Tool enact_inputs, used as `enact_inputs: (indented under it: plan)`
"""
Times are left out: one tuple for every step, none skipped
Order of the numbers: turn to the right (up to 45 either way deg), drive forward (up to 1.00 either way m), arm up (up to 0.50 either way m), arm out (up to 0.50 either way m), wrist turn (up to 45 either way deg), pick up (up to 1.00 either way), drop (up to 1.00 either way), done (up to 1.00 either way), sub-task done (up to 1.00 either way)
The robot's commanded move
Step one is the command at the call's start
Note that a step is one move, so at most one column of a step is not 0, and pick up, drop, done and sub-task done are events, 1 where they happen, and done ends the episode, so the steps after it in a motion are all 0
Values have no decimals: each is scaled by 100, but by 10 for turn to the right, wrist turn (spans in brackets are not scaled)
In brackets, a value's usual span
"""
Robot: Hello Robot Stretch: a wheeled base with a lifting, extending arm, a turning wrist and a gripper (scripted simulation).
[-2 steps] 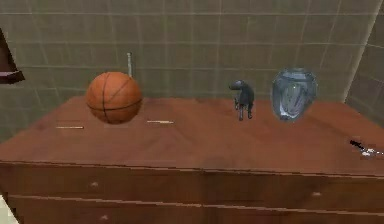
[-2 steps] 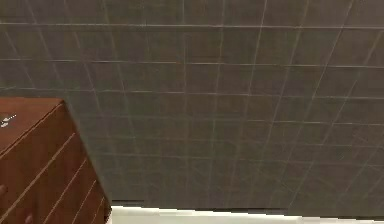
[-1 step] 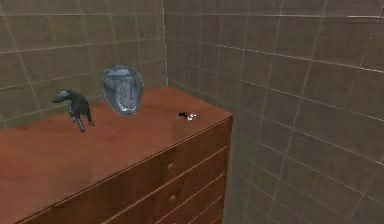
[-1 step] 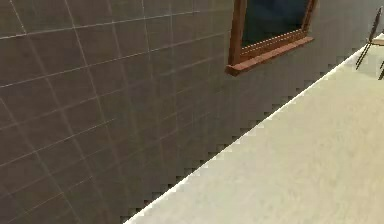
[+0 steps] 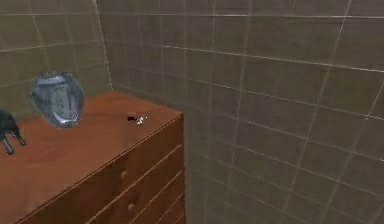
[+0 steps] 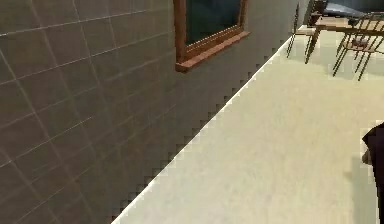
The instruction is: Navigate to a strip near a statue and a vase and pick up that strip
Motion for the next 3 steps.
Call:
enact_inputs:
  plan:
    - [0, 55, 0, 0, 0, 0, 0, 0, 0]
    - [-450, 0, 0, 0, 0, 0, 0, 0, 0]
    - [-450, 0, 0, 0, 0, 0, 0, 0, 0]
